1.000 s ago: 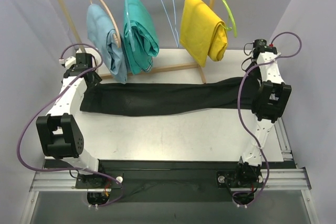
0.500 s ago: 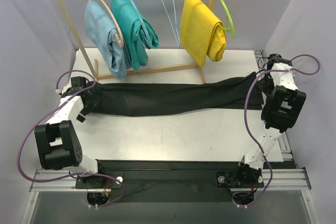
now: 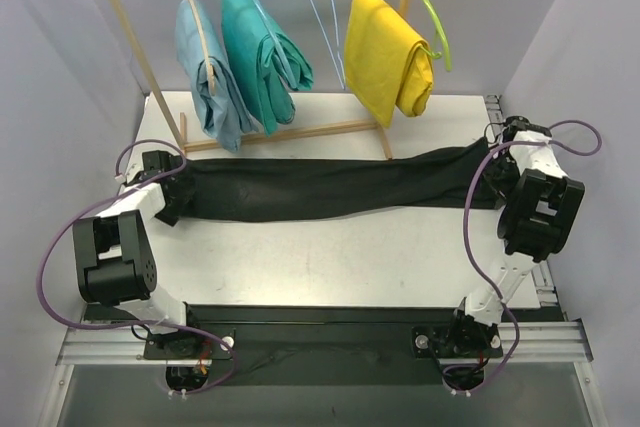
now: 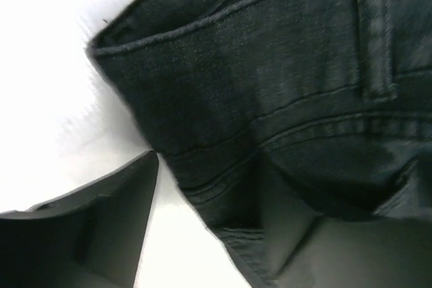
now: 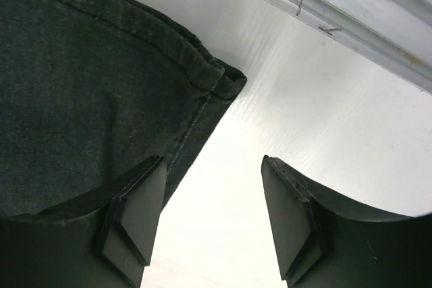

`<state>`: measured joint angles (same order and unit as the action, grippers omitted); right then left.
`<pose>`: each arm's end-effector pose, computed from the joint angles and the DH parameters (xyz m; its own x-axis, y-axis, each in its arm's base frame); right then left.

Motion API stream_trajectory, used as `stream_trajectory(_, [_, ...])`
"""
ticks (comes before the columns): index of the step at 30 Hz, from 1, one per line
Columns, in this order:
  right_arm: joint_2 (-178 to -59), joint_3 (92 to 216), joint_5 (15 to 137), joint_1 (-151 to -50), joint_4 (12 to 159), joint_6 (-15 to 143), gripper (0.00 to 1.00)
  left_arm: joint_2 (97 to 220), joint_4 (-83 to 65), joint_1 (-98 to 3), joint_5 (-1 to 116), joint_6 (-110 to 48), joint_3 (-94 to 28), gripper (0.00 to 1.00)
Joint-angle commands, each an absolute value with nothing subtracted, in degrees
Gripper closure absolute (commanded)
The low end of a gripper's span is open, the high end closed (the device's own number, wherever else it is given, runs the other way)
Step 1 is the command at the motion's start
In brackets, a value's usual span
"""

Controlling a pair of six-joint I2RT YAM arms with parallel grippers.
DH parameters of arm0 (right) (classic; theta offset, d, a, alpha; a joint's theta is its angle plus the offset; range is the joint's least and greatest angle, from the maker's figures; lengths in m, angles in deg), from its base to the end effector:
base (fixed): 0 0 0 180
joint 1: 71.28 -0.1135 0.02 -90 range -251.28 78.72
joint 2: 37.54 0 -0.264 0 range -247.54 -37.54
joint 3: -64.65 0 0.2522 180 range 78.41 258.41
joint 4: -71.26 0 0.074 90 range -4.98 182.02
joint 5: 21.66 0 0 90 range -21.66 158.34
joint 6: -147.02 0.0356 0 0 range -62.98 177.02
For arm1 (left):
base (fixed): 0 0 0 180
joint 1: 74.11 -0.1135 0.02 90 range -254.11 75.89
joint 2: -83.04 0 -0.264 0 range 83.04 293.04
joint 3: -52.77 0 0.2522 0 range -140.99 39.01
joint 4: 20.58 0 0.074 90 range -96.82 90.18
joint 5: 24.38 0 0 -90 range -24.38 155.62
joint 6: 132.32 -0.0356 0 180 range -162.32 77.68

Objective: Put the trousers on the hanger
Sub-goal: Fold the trousers at the center of the board.

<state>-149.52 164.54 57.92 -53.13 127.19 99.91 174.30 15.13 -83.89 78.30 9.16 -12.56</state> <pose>0.3840 -0.1327 0.2044 -0.3933 0.8334 -0.3884 0.8713 0.4727 0.1319 0.2985 0.0594 0.1715 -0.3300 -0.8315 -0.4470 -0.8457 0.4708 -0.2513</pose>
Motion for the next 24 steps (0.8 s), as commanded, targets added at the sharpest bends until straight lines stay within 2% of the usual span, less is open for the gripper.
stream_trajectory(1, [-147.22, 163.22, 58.32, -52.39, 127.91, 101.23, 0.42, 176.20, 11.90, -83.86, 77.92, 10.41, -12.76, 0.48])
stream_trajectory(2, [-147.57, 163.22, 58.23, -52.13, 127.82, 101.31, 0.42, 176.38, 11.90, -83.86, 78.18, 10.42, -13.11, 0.54])
stream_trajectory(3, [-147.84, 163.22, 58.49, -51.78, 127.74, 101.40, 0.42, 176.64, 12.16, -83.86, 78.18, 10.50, -13.37, 0.65])
stream_trajectory(5, [-148.89, 163.57, 58.84, -50.90, 127.56, 102.10, 0.42, 176.73, 12.60, -83.86, 78.53, 10.15, -13.90, 0.75])
stream_trajectory(6, [-149.07, 163.75, 59.37, -50.63, 127.30, 102.28, 0.42, 176.73, 13.04, -83.95, 78.62, 9.98, -13.99, 0.84])
stream_trajectory(10, [-150.56, 165.24, 59.99, -50.45, 126.86, 102.02, 0.43, 176.38, 13.65, -83.86, 78.98, 9.54, -13.90, 0.94])
stream_trajectory(15, [-152.14, 165.95, 61.22, -50.45, 126.68, 103.07, 0.44, 175.94, 14.27, -83.95, 79.24, 9.45, -13.90, 1.00])
stream_trajectory(24, [-153.11, 162.26, 62.18, -50.81, 125.98, 107.37, 0.46, 176.38, 15.94, -83.95, 79.42, 9.10, -16.45, 1.00])
